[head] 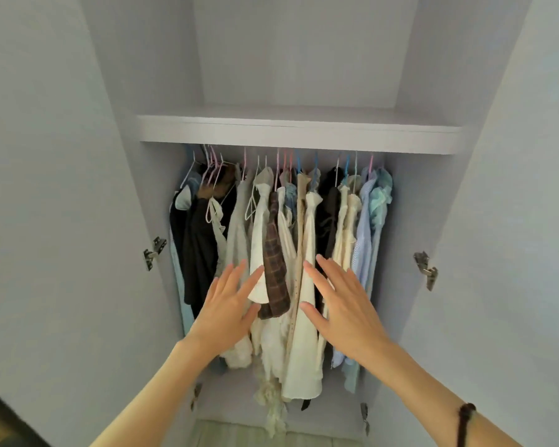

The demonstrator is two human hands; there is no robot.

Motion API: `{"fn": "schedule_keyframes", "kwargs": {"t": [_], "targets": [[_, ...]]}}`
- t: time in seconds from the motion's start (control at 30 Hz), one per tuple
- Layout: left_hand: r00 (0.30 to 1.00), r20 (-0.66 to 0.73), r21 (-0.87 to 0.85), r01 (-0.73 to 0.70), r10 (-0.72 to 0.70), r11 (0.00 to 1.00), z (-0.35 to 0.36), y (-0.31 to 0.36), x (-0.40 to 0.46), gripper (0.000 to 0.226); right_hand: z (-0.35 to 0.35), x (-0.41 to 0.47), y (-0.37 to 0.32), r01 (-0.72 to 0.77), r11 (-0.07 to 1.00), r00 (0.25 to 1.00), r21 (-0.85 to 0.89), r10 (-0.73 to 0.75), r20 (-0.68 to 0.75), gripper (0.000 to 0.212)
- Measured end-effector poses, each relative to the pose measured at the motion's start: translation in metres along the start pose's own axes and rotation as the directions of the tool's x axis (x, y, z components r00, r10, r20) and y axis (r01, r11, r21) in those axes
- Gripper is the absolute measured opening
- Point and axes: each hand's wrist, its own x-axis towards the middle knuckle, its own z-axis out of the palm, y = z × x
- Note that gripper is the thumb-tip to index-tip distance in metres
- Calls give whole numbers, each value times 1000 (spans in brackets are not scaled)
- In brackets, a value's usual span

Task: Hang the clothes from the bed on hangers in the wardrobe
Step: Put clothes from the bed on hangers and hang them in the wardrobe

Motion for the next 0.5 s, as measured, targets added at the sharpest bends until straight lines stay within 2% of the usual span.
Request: {"fn": "schedule_keyframes", "kwargs": {"t": [0.2,0.37,0.5], "targets": [[986,-127,-61,98,-105,993,-2,-84,31,60,44,101,-35,107,994,994,9,-107,0,60],[970,-95,-116,212,-223,970,11,-152,60,59,102,177,-54,153,987,987,42,-154,40,66],[940,-123,-133,303,-319,944,10,-197,99,59,138,229,-63,163,986,983,46,-166,81,67]]}}
